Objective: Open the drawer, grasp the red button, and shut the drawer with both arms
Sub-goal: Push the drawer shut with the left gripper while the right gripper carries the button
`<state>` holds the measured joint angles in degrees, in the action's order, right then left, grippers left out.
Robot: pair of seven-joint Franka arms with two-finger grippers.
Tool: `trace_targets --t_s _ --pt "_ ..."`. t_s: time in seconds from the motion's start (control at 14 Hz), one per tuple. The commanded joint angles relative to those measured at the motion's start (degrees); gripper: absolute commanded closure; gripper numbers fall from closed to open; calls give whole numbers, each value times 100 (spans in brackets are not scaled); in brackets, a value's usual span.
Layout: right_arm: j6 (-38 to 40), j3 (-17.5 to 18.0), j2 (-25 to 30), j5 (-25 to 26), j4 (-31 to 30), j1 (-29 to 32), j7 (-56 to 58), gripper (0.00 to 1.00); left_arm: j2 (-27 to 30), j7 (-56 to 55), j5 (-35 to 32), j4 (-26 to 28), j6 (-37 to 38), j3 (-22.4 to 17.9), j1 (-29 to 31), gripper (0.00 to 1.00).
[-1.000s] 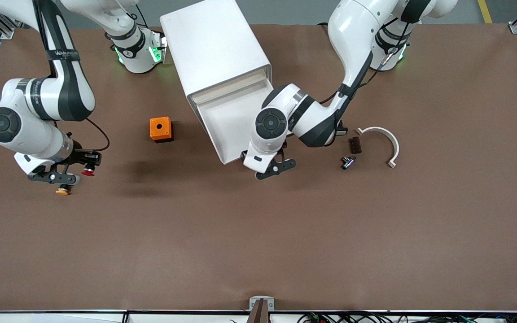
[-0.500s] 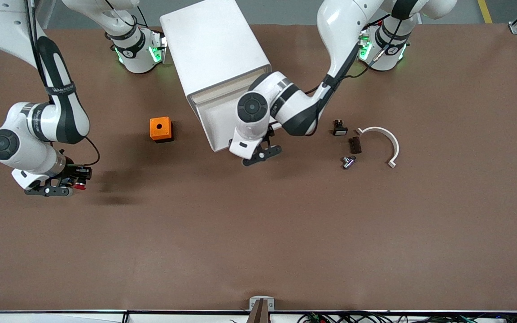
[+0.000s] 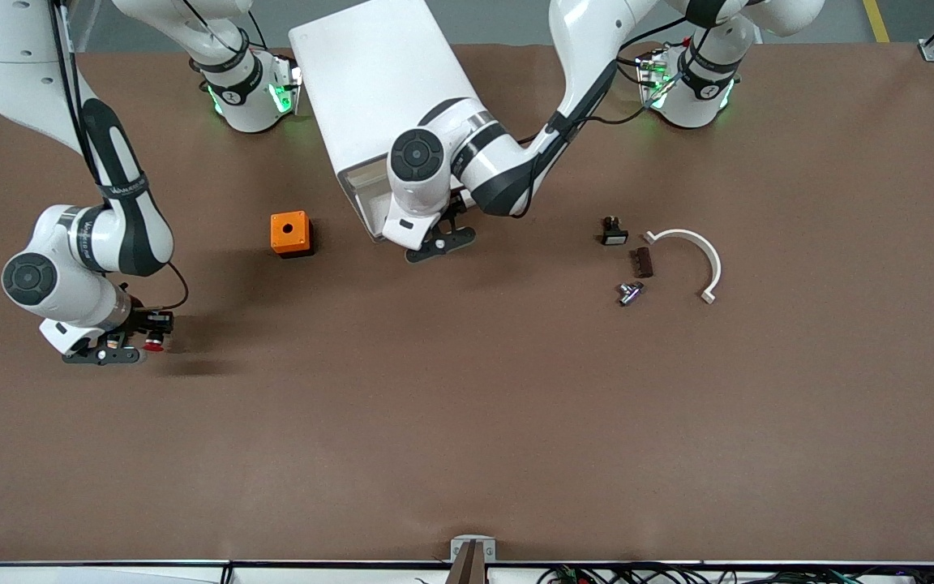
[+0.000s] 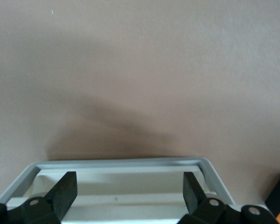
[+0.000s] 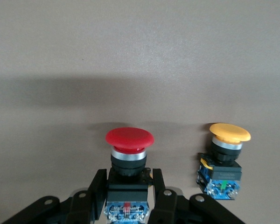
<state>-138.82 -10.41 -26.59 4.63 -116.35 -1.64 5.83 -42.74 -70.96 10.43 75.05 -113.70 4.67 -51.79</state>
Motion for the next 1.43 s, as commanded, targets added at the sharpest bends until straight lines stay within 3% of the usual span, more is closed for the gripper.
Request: trace_targets --t_s 0.0,0.71,0.86,0.93,1.0,1.36 --pt "-4 109 -92 29 121 128 85 91 38 -58 99 36 -64 113 -15 0" --pt "-145 118 -312 20 121 137 85 84 20 -67 952 27 -265 148 -199 0" --pt "-136 118 -303 20 130 128 76 69 -15 -41 961 36 -355 139 -217 0" --pt "-136 118 -303 20 130 120 68 28 -15 11 961 36 -355 139 -209 0" --pt "-119 109 -268 20 139 120 41 0 -6 73 926 27 -355 122 -165 0" --pt "529 118 258 11 235 102 15 0 160 1310 847 18 -285 69 774 0"
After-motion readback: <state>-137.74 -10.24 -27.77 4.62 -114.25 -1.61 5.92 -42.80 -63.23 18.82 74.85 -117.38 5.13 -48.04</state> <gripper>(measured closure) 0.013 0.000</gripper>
